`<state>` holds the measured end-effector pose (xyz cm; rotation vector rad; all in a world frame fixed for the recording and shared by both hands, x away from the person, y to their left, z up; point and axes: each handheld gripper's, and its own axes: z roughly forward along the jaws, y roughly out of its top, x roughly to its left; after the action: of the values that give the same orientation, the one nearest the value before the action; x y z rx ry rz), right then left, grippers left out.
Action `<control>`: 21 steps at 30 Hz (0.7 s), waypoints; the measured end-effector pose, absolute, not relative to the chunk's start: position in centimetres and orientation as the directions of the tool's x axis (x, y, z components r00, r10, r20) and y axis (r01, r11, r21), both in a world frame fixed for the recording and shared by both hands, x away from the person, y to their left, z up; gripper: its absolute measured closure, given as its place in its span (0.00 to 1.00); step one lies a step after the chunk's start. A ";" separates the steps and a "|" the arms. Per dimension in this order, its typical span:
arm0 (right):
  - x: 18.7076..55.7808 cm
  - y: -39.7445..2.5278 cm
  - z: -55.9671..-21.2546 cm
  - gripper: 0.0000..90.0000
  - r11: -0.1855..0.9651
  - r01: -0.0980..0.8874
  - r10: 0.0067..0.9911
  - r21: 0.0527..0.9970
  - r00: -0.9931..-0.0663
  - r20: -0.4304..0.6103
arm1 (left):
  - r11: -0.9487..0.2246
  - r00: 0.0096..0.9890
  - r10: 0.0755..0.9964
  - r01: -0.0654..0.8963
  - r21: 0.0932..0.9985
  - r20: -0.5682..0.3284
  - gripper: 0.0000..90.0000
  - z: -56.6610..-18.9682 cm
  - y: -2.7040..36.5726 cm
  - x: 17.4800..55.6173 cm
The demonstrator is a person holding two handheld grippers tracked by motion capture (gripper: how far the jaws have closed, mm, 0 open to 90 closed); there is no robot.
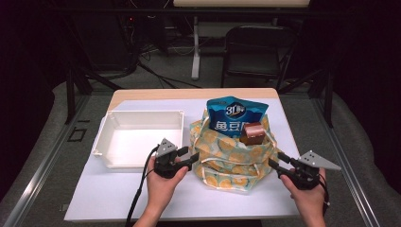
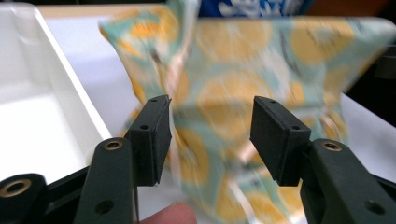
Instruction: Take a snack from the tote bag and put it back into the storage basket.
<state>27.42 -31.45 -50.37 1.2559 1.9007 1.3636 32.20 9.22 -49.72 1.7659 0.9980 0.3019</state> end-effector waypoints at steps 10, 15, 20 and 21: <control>33.3 -30.9 -48.7 0.61 -0.005 0.360 0.903 0.933 -0.400 0.159 | -0.119 0.613 0.753 0.483 0.868 -0.238 0.47 -47.9 7.5 37.0; 35.9 -29.2 -49.2 0.96 0.050 0.413 0.895 0.909 -0.423 0.143 | -0.185 0.613 0.758 0.532 0.827 -0.225 0.95 -47.7 6.7 39.2; 37.0 -29.4 -50.7 1.00 0.024 0.494 0.894 0.869 -0.400 0.202 | -0.252 0.565 0.797 0.632 0.733 -0.213 1.00 -49.4 6.7 40.3; 37.3 -29.4 -51.2 1.00 0.024 0.509 0.896 0.860 -0.392 0.207 | -0.260 0.559 0.804 0.638 0.725 -0.203 1.00 -49.7 6.6 40.3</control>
<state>37.26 -29.41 -51.25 1.4291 1.9132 1.3254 40.26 6.60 -49.67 1.9905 1.1587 0.2630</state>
